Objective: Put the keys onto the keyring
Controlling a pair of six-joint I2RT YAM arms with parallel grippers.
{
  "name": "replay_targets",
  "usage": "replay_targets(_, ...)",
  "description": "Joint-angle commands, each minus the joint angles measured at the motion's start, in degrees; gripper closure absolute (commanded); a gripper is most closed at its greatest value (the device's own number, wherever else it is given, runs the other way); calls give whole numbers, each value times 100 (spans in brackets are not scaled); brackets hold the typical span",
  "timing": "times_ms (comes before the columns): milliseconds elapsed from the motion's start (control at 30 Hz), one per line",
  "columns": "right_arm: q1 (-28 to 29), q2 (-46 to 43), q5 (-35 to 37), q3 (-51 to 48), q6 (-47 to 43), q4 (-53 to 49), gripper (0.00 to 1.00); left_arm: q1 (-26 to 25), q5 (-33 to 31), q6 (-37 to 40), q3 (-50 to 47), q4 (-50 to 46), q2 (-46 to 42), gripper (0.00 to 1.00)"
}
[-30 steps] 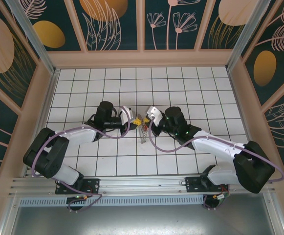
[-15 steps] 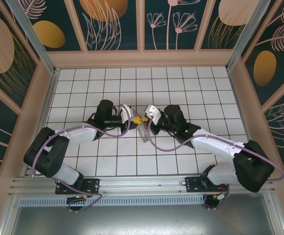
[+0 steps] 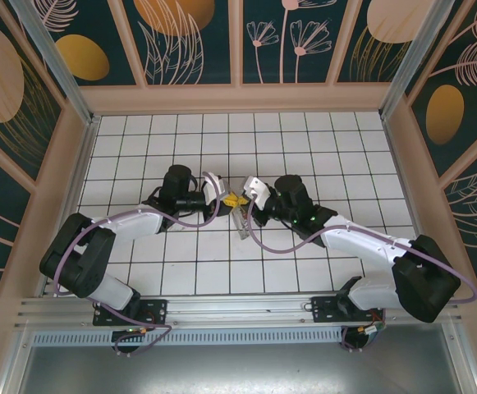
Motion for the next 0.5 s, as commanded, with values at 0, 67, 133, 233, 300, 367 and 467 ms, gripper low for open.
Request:
replay_targets(0,42,27,-224,290,-120,71,100,1,69,32,186,-71,27,82)
replay_targets(67,44,19,-214,290,-113,87,100,-1,105,119,223,-189,58,89)
replay_targets(133,42,7,-159,281,-102,89,100,4,83,218,247,-338,72,96)
replay_targets(233,9,-50,-19,222,-41,94,100,0,-8,272,165,-326,20,100)
replay_targets(300,-47,-70,100,139,23,59,100,3,-46,233,69,-166,-23,100)
replay_targets(367,-160,-79,223,8,160,83,100,3,-28,152,-44,69,-45,100)
replay_targets(467,-308,-123,371,-202,356,232,100,3,34,60,-210,449,-91,100)
